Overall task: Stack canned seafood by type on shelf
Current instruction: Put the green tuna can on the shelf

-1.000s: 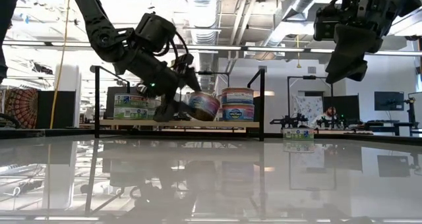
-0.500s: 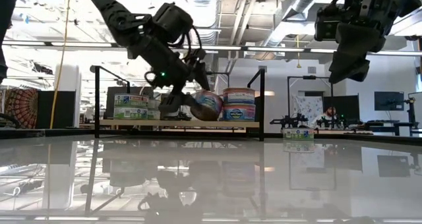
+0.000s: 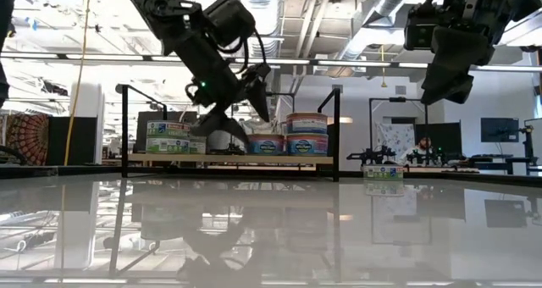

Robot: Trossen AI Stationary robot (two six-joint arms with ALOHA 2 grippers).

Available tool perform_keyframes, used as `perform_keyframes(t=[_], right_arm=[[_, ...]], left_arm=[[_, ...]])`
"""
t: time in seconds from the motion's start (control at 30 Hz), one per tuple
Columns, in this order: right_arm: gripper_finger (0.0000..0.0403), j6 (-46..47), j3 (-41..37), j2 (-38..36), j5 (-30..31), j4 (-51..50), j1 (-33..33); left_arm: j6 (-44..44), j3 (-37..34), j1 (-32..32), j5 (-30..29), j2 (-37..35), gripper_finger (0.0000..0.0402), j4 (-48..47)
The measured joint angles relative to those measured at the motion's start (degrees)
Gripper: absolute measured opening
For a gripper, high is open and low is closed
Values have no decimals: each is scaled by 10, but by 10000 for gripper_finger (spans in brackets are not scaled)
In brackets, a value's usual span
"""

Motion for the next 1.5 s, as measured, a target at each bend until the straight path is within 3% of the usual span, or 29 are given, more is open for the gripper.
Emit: perform_keyframes(t=[0.3,0.43,0.7,0.9,1.03,1.2,1.33,1.5], right_arm=[[127,0,0,0,0,-1,0],[127,0,0,0,0,-1,0],[127,19,0,0,6,-2,-2],[112,61,19,1,51,-64,-3],[103,99,35,1,70,-118,-19],[96,153,41,1,93,-152,-91],[77,123,41,3,93,-146,-192],[22,37,41,34,66,-131,-333]], left_arm=[[135,1,-12,-10,-53,275,-7],[232,1,-35,-10,-64,275,16],[345,1,-94,21,-69,275,5],[381,1,-154,22,-69,275,-46],[449,0,-194,29,-69,275,-108],[505,0,-236,35,-69,275,-155],[518,0,-264,34,-69,275,-158],[500,0,-309,-45,-69,275,-158]])
